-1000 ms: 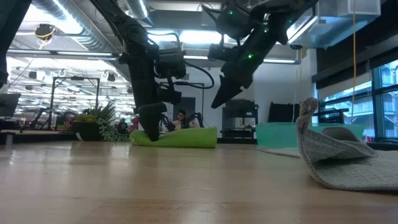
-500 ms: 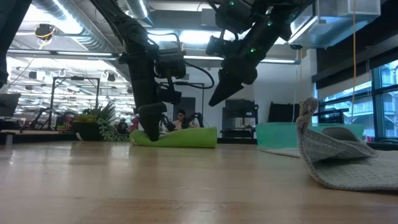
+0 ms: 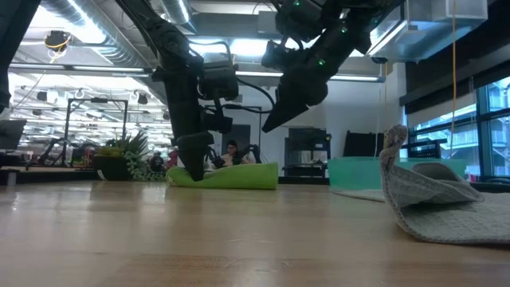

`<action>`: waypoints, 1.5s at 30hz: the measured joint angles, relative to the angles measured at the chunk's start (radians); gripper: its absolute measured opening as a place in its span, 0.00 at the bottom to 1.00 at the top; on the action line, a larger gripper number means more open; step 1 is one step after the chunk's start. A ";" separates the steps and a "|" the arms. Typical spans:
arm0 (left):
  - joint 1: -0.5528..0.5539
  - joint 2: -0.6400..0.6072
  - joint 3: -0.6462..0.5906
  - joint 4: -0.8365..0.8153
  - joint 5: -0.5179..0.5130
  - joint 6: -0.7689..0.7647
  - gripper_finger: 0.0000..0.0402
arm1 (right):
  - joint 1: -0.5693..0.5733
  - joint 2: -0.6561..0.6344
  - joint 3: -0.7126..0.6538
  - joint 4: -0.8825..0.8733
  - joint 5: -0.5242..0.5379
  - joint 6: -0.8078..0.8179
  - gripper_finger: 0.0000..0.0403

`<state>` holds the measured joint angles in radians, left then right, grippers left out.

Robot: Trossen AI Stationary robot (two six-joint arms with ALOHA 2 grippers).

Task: Roll microfiber towels into tight, uniform cylinder then place into a basket
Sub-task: Put the green microfiber cloth into the blue bin

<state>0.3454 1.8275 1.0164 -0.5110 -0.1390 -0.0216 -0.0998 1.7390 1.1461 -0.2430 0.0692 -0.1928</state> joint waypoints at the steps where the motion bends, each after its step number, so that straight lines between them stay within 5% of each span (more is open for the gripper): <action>1: 0.000 0.000 0.000 0.000 0.000 0.000 0.23 | 0.000 0.000 0.000 0.011 0.000 0.003 0.29; 18: 0.000 0.000 0.000 0.000 -0.002 0.006 0.23 | 0.000 0.001 0.000 0.054 0.040 -0.049 0.62; 45: 0.002 0.002 -0.003 0.087 -0.008 0.006 0.23 | 0.000 0.001 0.000 0.053 0.042 -0.051 0.63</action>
<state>0.3470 1.8297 1.0134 -0.4239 -0.1474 -0.0159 -0.0994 1.7401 1.1461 -0.1898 0.1116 -0.2440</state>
